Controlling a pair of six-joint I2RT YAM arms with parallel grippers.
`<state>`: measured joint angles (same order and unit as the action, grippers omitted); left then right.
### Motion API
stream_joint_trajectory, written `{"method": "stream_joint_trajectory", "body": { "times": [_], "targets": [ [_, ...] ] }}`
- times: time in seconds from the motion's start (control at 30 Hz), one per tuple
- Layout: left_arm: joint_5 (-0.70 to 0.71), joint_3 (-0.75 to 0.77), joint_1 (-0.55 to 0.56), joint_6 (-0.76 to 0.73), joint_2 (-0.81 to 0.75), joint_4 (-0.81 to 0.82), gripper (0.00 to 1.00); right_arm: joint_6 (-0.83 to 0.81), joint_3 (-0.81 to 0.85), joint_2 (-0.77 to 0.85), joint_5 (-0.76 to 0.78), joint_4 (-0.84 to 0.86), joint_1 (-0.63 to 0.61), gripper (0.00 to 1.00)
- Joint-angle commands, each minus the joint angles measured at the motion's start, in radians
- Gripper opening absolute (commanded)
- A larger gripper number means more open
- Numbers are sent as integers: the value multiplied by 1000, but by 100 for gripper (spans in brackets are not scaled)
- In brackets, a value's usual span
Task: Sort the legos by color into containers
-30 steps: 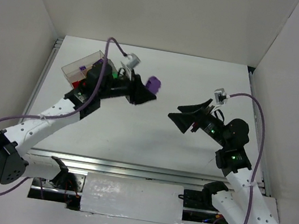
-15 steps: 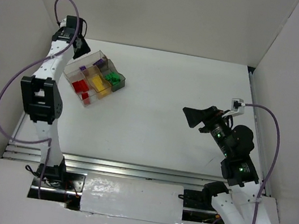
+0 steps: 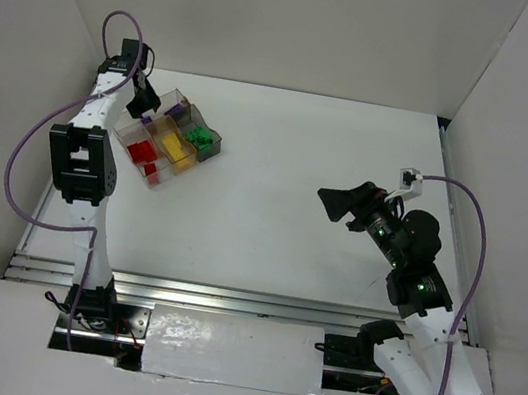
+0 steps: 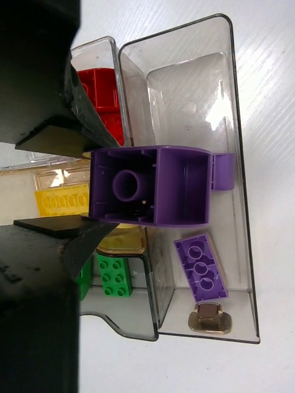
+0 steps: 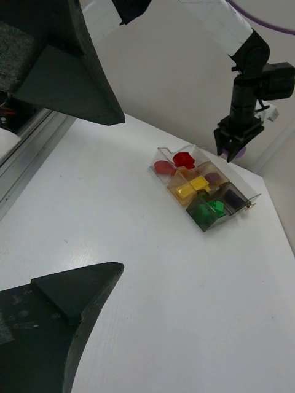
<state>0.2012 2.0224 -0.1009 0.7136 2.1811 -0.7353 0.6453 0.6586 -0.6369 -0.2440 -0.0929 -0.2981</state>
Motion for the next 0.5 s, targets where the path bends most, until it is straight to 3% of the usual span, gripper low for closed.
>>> {"method": "stream_joint_trajectory", "body": {
  "times": [0.0, 0.03, 0.1, 0.27, 0.33, 0.47],
  "targets": [
    [-37, -5, -5, 0, 3, 30, 48, -4, 12, -3, -12, 35, 8, 100],
    [-40, -5, -6, -2, 5, 31, 58, -3, 10, -6, -17, 38, 5, 100],
    [-42, -25, -6, -2, 0, 39, 67, 1, 9, -12, -18, 42, 5, 100],
    [-36, -59, -6, 0, -21, 65, 80, 7, 3, -21, -21, 53, 7, 100],
    [-31, -57, -5, 1, -35, 59, 94, 7, 6, -26, -24, 53, 8, 100],
    [-22, -71, 7, -34, -157, 54, 100, -25, 30, -41, -23, 10, 8, 100]
  ]
}}
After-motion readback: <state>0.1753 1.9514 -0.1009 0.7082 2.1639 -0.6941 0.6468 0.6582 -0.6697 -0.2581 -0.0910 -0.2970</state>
